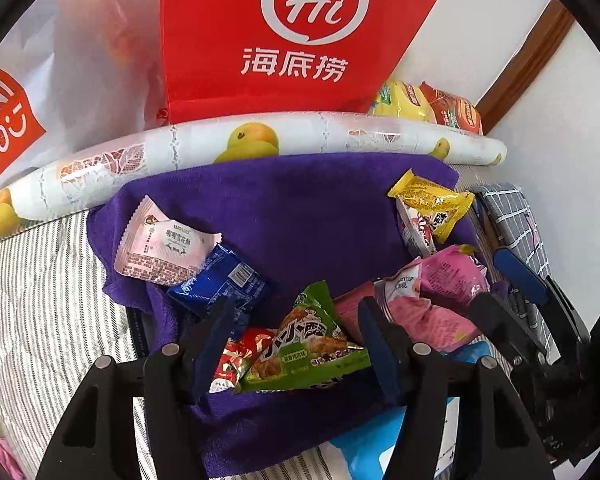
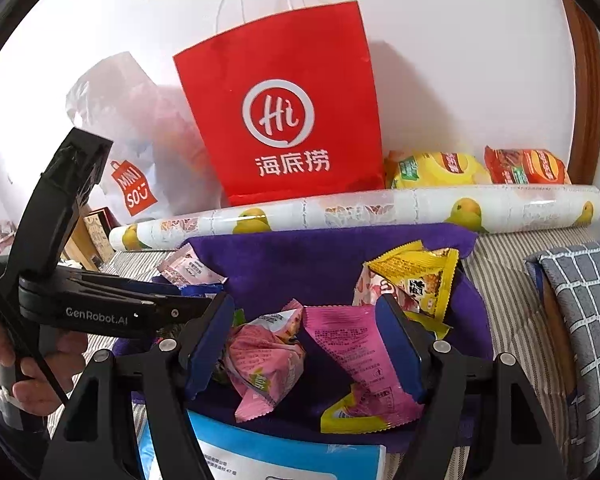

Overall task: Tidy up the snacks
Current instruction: 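Open both tools to drop the pink and green bags onto the towel, then pull both tools back from the towel toward the remaining snacks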

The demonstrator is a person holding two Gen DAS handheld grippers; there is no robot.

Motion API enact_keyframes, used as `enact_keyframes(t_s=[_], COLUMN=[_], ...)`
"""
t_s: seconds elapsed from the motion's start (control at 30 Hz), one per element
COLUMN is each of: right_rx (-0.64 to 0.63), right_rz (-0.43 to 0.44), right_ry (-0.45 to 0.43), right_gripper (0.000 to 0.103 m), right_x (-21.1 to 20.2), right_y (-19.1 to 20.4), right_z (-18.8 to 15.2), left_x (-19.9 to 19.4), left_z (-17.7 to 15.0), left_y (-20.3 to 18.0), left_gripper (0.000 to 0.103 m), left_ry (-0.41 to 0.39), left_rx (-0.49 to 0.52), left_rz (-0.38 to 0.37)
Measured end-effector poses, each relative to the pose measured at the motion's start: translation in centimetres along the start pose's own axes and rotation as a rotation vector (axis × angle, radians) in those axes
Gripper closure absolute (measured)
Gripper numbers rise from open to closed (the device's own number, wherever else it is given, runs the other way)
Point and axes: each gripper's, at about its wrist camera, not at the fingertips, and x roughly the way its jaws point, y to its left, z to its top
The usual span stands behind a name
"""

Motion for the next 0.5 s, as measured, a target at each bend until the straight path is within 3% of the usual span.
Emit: enact_keyframes(t_s=[0.27, 0.5], right_rx=[-0.037, 0.0], right_rz=[-0.005, -0.057], right_ry=[-0.095, -0.089], right_gripper=[0.029, 0.029], right_x=[-1.5, -3.5], right_y=[1.0, 1.0], right_z=[-0.2, -0.4], left_x=[-1.6, -3.4], left_z=[0.2, 0.1], left_y=[0.2, -0.2], left_gripper=[0.038, 0.038], left_ry=[-0.032, -0.059], left_rx=[-0.009, -0.001], left_rz=[-0.015, -0.025])
